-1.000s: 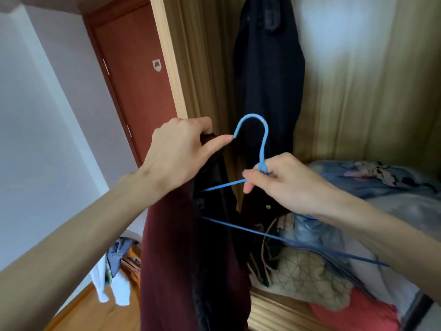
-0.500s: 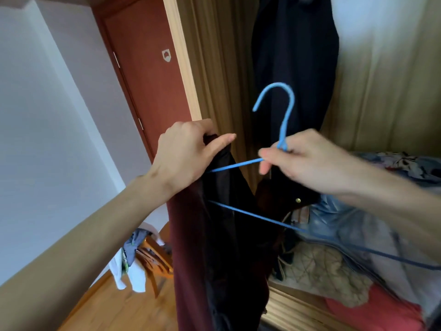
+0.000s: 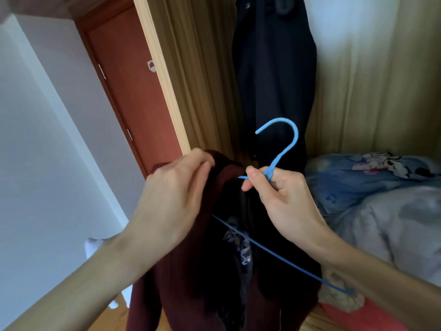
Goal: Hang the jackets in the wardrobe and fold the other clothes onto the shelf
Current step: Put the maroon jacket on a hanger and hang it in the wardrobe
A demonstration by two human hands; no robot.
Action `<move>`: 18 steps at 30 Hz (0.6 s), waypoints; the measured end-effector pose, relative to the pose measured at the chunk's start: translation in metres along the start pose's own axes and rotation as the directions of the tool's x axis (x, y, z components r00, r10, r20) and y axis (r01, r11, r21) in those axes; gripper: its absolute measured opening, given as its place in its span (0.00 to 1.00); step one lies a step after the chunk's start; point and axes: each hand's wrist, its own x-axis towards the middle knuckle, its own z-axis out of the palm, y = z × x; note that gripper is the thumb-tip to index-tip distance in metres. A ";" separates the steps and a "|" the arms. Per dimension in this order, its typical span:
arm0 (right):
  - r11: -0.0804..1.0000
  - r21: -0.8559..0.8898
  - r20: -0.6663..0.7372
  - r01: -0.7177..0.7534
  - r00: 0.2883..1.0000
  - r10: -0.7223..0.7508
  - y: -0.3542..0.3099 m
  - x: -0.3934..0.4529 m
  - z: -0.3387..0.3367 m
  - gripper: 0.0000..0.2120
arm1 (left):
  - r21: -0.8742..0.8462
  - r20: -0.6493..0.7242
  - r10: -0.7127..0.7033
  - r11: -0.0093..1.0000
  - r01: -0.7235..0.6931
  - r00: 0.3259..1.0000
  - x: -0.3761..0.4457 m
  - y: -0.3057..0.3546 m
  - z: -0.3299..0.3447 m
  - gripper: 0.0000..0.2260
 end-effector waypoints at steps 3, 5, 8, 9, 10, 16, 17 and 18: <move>1.000 0.010 0.020 0.018 1.000 -0.018 0.003 0.003 -0.002 0.16 | 0.155 0.041 0.143 0.977 -0.147 0.989 0.016 -0.017 0.003 0.10; 0.999 0.032 0.024 0.024 0.999 -0.024 0.006 0.005 -0.004 0.16 | 0.317 0.117 0.271 0.902 -0.295 0.955 0.026 -0.029 0.012 0.13; 0.998 0.048 0.047 0.042 0.998 -0.045 0.007 0.008 -0.007 0.16 | 0.166 0.307 0.258 0.934 -0.318 0.916 0.034 -0.040 0.017 0.18; 0.998 0.052 0.068 0.048 0.996 -0.051 0.007 0.009 -0.007 0.16 | 0.131 0.347 0.232 0.948 -0.291 0.909 0.035 -0.041 0.018 0.21; 0.997 0.056 0.091 0.047 0.994 -0.052 0.007 0.010 -0.007 0.16 | 0.136 0.356 0.219 0.950 -0.282 0.908 0.034 -0.041 0.020 0.22; 0.998 0.046 0.361 -0.031 0.933 0.013 0.007 0.024 -0.023 0.15 | 0.246 0.182 0.211 0.936 -0.252 0.960 0.021 -0.042 0.033 0.22; 0.998 0.033 0.437 -0.050 0.899 0.031 0.005 0.029 -0.028 0.13 | 0.241 0.153 0.201 0.942 -0.234 0.968 0.019 -0.042 0.035 0.23; 0.997 0.016 0.521 -0.071 0.852 0.052 0.005 0.036 -0.035 0.12 | 0.233 0.126 0.188 0.949 -0.213 0.974 0.017 -0.041 0.037 0.23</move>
